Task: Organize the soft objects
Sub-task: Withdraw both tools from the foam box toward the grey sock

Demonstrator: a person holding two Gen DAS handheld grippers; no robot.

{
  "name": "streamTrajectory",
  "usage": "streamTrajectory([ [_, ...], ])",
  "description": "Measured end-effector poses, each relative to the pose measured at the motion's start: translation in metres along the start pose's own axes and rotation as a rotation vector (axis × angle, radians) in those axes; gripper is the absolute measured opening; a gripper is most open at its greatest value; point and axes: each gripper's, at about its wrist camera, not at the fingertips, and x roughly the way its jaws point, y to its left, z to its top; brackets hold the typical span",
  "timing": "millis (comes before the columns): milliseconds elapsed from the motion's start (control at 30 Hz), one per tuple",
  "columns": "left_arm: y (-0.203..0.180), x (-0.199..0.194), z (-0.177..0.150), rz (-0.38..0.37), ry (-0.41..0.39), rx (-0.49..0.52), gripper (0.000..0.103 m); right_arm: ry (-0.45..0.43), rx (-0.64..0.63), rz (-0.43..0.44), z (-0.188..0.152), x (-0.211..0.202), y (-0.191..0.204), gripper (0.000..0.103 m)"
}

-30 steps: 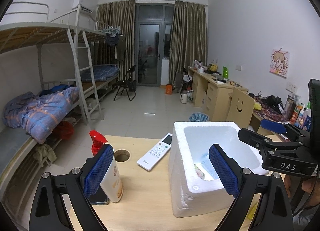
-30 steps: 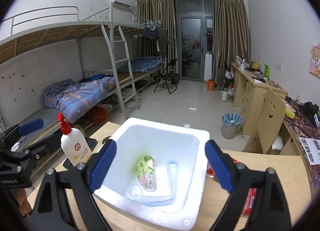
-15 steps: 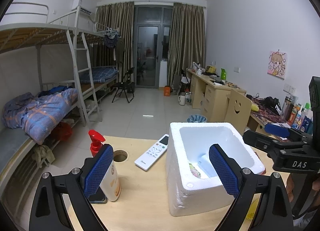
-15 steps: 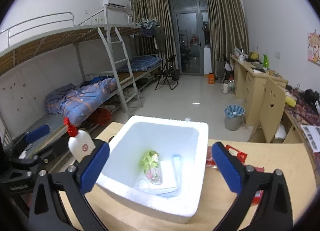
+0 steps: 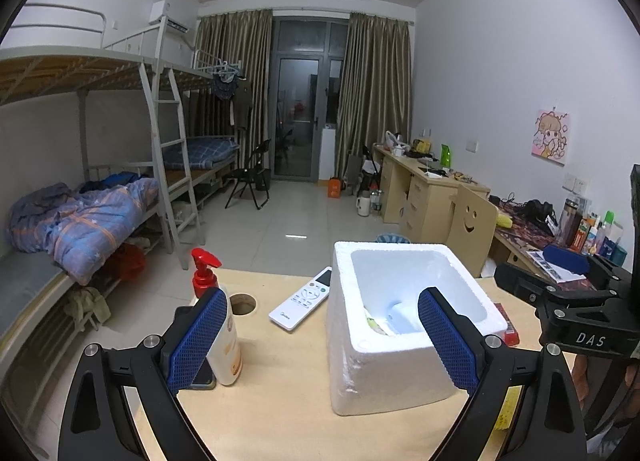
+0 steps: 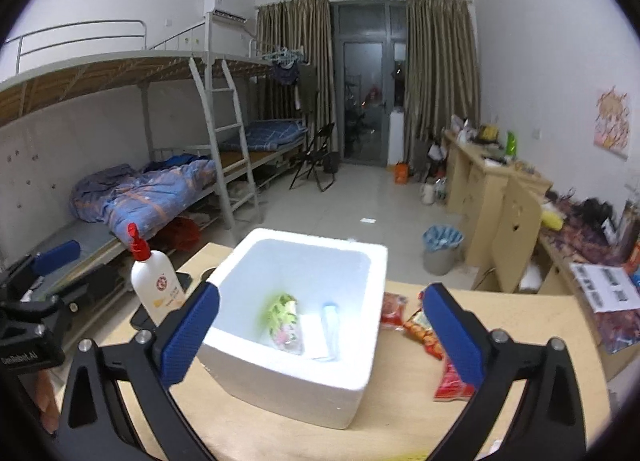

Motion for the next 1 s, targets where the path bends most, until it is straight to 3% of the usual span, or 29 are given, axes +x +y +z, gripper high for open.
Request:
streamTrajectory([
  [333,-0.002,-0.03,-0.017,0.004,-0.008,-0.005,0.097,0.001,0.025,-0.019,-0.011,-0.019,-0.001,0.103],
  [533,-0.012,-0.049,-0.026,-0.004,-0.013,0.01,0.097,-0.095,-0.037,-0.05,-0.024,-0.043,0.008,0.103],
  [667,-0.014,-0.066,-0.035,-0.03,-0.031,-0.01,0.097,-0.111,-0.048,0.008,-0.033,-0.058,0.01,0.103],
  [833,-0.021,-0.087,-0.051,-0.089,-0.047,-0.012,0.097,-0.114,-0.061,-0.001,-0.044,-0.076,0.014,0.103],
  [1000,-0.03,-0.105,-0.065,-0.098,-0.049,-0.018,0.097,-0.132,-0.052,-0.013,-0.053,-0.095,0.013,0.103],
])
